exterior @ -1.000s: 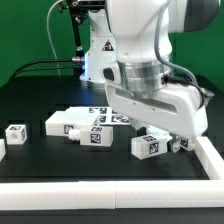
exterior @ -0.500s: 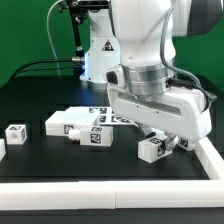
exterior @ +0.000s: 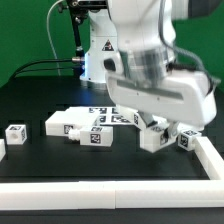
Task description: Assemble chair
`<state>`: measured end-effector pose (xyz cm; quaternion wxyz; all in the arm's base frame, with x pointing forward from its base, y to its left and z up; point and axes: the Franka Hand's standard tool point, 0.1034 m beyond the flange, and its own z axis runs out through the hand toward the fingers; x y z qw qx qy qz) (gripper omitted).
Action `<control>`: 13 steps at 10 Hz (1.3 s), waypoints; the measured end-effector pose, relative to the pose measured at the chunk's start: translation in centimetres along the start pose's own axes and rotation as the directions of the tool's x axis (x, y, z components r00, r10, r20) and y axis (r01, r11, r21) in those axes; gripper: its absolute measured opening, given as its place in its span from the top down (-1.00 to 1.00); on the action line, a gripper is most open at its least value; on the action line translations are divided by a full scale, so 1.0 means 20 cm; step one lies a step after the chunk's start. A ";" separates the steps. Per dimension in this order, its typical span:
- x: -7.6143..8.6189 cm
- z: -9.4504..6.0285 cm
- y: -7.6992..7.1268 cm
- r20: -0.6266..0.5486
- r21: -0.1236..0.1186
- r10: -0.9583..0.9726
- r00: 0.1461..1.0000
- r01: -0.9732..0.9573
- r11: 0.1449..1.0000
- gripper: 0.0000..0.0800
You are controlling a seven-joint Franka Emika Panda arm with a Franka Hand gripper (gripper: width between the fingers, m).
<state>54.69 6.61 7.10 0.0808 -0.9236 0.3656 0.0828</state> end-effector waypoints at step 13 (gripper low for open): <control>0.09 -0.11 0.83 -0.018 -0.038 -0.447 0.894 0.446 0.894 0.29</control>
Offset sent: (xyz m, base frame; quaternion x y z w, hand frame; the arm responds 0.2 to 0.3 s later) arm -0.0027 -0.0228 0.0204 -0.0310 0.0585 -0.0613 0.9959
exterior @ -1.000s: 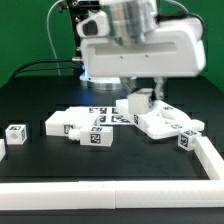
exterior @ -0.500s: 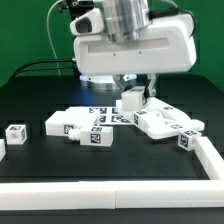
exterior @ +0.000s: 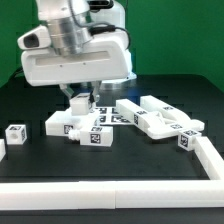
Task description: Assemble chair
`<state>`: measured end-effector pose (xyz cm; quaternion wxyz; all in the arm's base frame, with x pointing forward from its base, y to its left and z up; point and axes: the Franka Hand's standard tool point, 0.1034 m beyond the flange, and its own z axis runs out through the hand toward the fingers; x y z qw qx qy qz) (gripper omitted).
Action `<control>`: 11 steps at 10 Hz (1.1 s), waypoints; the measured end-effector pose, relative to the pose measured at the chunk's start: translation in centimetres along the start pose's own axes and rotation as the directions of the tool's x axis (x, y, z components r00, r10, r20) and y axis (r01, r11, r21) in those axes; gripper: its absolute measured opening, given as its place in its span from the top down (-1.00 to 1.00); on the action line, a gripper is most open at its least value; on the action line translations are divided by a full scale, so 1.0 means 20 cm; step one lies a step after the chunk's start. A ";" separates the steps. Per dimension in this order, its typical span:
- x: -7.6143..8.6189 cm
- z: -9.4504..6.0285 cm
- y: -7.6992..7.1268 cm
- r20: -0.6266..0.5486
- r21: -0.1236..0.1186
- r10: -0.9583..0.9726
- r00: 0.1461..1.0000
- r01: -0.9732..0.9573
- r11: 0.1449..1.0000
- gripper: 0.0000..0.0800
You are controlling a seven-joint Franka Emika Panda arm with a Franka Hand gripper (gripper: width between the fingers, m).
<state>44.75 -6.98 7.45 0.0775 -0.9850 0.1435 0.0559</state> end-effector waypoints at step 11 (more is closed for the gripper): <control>-0.12 0.06 0.45 0.016 0.013 -0.125 0.992 0.124 0.992 0.29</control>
Offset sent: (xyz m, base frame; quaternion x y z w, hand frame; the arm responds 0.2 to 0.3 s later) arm 0.0000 0.0000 0.0000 0.0000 0.0000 0.0000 1.0000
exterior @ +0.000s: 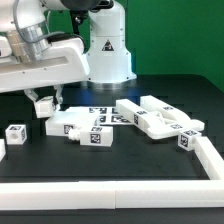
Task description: Assemble chair
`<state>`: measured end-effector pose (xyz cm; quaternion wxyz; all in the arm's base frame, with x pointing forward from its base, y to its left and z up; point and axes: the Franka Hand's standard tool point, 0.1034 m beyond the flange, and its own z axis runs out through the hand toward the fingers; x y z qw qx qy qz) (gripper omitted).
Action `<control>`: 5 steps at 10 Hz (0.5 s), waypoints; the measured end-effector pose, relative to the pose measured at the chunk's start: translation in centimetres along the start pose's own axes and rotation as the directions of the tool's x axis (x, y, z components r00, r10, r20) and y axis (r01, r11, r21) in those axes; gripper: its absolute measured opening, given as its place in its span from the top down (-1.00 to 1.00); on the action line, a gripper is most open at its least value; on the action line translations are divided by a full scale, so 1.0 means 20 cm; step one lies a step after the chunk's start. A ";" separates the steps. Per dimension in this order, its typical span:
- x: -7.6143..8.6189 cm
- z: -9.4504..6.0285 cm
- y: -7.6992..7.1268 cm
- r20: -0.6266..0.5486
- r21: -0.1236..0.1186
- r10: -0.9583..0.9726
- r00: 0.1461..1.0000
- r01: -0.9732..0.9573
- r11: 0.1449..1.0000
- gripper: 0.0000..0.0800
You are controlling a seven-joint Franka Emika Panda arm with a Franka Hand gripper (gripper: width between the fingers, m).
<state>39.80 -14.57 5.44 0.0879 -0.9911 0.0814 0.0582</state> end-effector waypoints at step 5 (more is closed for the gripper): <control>-0.08 0.05 0.30 0.005 -0.019 -0.095 0.995 0.095 0.995 0.29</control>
Offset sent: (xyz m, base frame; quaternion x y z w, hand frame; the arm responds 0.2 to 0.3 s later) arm -0.0118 -0.0442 0.0002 0.0269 -0.0097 -0.0315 0.9991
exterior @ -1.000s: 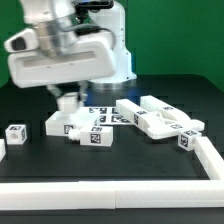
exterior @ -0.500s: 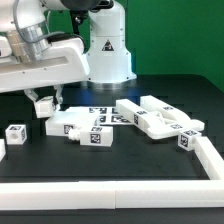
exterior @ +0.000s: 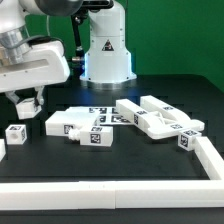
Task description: Assemble chair
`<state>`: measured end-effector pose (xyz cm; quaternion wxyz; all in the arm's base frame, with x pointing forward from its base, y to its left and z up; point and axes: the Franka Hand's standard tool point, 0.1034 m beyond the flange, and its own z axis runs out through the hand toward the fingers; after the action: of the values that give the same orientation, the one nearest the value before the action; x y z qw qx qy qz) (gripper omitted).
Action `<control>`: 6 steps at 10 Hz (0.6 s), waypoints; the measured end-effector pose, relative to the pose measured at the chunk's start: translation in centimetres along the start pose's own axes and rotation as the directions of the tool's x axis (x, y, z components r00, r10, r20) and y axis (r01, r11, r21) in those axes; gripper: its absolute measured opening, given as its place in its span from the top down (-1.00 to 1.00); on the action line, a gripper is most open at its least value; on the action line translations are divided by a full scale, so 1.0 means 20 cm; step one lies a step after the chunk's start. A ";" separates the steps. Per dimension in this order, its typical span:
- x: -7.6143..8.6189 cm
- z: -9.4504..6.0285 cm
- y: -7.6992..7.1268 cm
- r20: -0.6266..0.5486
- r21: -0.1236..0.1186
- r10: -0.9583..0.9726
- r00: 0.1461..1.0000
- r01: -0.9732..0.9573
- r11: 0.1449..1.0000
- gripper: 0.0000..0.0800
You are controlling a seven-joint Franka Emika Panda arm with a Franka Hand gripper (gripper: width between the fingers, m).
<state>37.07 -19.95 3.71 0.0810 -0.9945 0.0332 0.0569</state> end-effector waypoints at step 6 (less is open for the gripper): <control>-0.01 0.13 0.00 0.016 -0.037 -0.018 1.000 0.018 0.999 0.29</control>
Offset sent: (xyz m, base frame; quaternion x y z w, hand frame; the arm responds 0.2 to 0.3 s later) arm 0.0050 0.0176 -0.0148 -0.0062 0.0083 0.0157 0.9998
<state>36.66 -19.57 1.20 0.0634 -0.9956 0.0227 0.0646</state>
